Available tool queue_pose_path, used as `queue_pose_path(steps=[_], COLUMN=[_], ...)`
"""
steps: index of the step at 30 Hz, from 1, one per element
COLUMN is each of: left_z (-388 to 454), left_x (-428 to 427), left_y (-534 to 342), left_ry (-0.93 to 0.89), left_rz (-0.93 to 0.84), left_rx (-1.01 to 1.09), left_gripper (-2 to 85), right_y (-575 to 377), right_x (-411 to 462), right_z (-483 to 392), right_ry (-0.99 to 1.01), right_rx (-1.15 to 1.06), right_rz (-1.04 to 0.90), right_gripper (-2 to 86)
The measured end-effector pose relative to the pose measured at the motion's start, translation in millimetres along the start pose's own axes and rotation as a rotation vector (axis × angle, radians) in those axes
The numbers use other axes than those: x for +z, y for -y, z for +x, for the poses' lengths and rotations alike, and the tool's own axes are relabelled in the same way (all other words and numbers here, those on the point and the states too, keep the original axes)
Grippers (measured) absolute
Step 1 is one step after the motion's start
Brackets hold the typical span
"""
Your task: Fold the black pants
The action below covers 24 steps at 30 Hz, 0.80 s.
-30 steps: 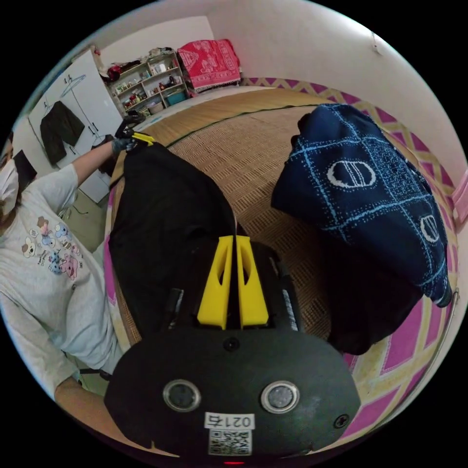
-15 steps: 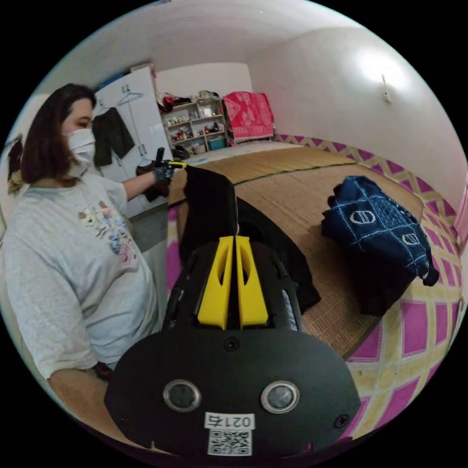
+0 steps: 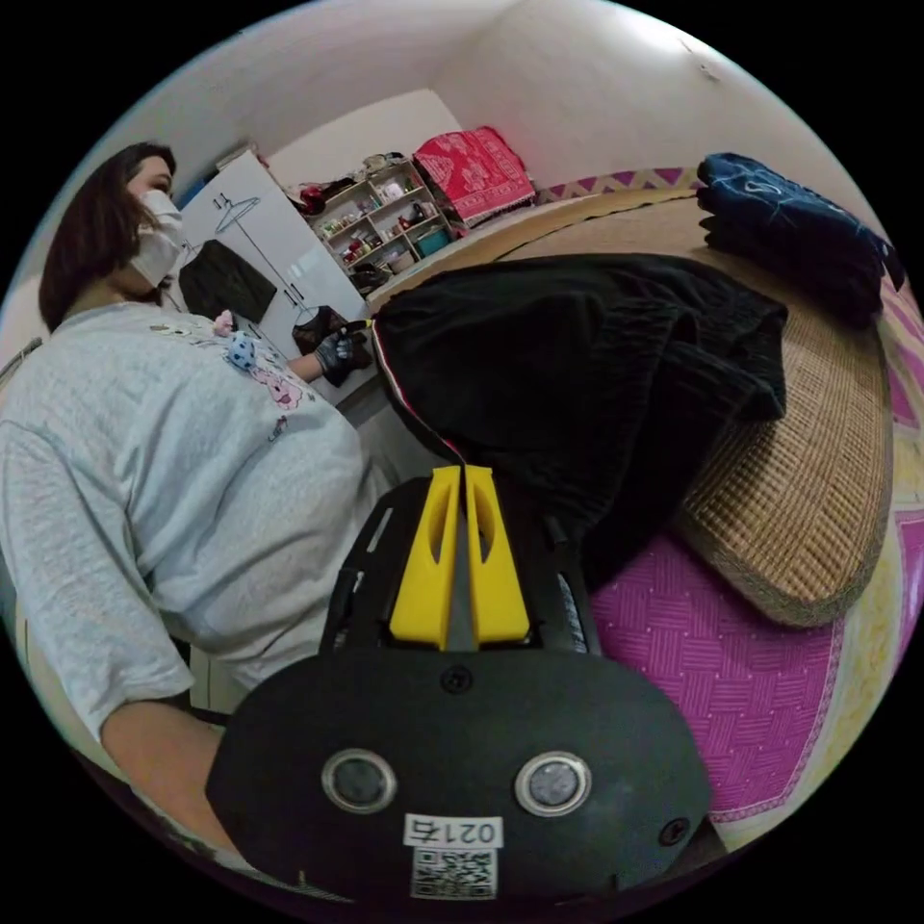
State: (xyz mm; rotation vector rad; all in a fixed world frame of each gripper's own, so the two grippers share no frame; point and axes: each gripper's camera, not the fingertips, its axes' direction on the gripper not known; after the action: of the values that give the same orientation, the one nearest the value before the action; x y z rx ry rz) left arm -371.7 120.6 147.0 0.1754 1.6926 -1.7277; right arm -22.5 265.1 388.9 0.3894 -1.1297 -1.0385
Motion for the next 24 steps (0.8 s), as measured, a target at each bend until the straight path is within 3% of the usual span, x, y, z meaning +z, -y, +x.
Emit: queue_pose_path(steps=[5,9,13,18,24], left_z=[1,2,-8,10,5], left_x=[-13,-12,28,97,167], left_y=[22,64,106,172,220], left_ry=[0.010,0.174,0.301,0.385,0.507], left_rz=[-0.066,-0.020,-0.160,-0.264,-0.409], left_rx=[0.028,-0.002,-0.025,0.142,0.277], left_gripper=[-0.4,-0.8,-0.3,2.9,8.0], right_y=[20,58,125,213,278], right_x=[-9,-52,-51,-14,33], right_z=[-7,10,71,154,241], right_ry=[-0.070,-0.207,-0.424,-0.381,-0.294], right_rx=[-0.031,-0.016,0.065,0.062,0.114], right_rz=[-0.139,-0.018,0.015,-0.058,-0.323], right_gripper=[3.6,7.4,8.9,10.0,10.7])
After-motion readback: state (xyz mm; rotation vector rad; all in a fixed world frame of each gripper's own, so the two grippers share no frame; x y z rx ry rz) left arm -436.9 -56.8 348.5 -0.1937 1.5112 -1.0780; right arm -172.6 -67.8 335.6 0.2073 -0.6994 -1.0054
